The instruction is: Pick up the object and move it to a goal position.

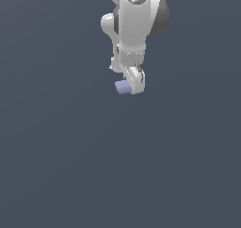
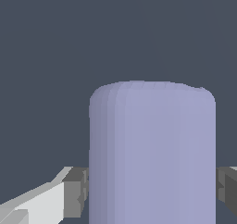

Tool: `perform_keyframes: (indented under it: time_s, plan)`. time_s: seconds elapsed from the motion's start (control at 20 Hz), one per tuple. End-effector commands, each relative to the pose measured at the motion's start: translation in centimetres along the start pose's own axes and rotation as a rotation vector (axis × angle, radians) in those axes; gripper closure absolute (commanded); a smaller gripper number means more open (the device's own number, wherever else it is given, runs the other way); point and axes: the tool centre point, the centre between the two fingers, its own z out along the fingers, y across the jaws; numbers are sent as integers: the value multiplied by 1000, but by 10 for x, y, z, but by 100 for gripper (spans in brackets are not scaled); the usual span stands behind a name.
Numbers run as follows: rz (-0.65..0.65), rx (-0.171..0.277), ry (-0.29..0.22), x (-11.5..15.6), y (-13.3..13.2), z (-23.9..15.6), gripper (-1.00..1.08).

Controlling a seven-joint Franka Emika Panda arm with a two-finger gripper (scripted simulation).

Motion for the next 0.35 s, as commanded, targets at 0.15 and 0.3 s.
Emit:
perform_keyframes:
  time_s: [0.15,0.3]
  plan:
    - [-1,-1,1,2,7,-16,108]
    - [-1,-1,1,2,8,-18,108]
